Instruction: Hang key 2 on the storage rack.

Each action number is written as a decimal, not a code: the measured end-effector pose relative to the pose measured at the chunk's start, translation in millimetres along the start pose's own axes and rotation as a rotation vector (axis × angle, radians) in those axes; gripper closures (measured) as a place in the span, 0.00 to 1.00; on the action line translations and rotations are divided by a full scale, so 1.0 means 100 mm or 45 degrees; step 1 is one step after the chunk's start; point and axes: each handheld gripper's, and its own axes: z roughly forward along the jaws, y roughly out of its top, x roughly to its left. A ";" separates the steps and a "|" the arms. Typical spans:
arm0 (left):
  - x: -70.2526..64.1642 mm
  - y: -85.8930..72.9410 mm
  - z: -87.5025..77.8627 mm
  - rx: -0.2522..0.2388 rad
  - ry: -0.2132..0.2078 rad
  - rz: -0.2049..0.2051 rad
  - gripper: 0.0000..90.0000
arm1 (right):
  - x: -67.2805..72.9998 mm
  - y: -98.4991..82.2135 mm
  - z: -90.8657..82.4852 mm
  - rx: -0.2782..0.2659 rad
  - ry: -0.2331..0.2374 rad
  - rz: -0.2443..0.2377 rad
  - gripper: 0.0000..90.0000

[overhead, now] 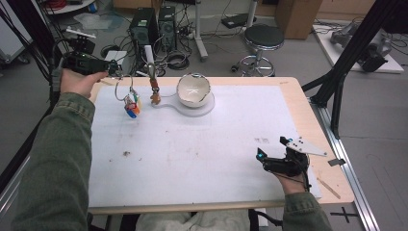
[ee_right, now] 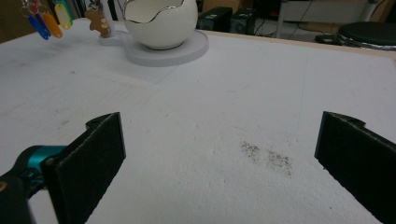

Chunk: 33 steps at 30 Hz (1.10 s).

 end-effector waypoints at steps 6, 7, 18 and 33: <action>0.11 0.01 0.04 -0.040 -0.056 -0.075 0.95 | 0.00 0.00 0.00 -0.002 0.000 -0.002 0.01; 0.12 0.01 0.05 -0.041 -0.057 -0.083 0.95 | -0.01 0.00 0.00 -0.002 -0.001 -0.001 0.01; 0.19 0.06 0.10 -0.080 0.018 -0.176 0.95 | 0.01 -0.01 -0.04 -0.003 -0.015 0.004 0.01; 0.12 0.08 0.43 -0.141 -0.026 -0.189 0.95 | -0.02 -0.03 -0.08 -0.007 -0.032 0.016 0.01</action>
